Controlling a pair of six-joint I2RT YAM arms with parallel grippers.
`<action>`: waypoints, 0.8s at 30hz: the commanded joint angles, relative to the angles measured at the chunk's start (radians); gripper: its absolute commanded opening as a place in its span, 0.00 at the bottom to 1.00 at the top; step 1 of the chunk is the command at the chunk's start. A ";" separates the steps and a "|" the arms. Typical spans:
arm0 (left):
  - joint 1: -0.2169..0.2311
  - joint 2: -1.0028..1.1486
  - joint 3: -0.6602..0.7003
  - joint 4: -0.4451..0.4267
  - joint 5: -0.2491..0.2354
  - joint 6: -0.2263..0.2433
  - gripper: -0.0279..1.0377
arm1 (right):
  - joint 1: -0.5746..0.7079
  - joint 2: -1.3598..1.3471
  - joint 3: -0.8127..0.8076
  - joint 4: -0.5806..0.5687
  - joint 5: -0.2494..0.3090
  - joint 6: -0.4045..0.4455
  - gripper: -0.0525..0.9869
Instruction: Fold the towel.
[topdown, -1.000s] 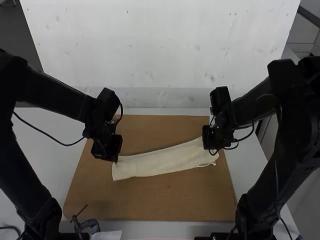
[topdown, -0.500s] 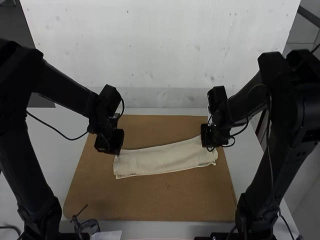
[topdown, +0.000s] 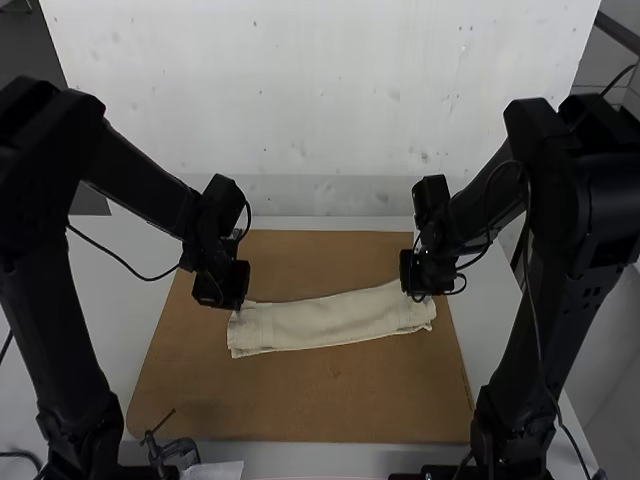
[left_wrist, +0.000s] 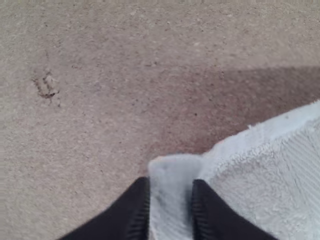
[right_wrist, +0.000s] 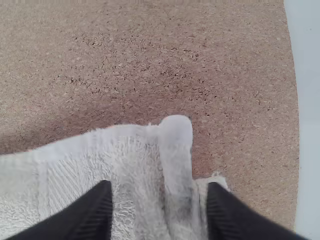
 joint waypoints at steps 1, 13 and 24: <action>0.065 0.009 0.057 0.003 0.033 0.009 0.48 | -0.016 -0.014 0.025 -0.028 -0.028 0.043 0.58; 0.167 -0.146 0.091 -0.094 0.093 0.022 0.96 | -0.108 -0.120 0.037 -0.201 -0.140 0.075 0.71; 0.161 -0.221 0.060 -0.097 0.095 0.028 0.96 | -0.128 0.110 0.090 -0.215 -0.145 0.147 0.70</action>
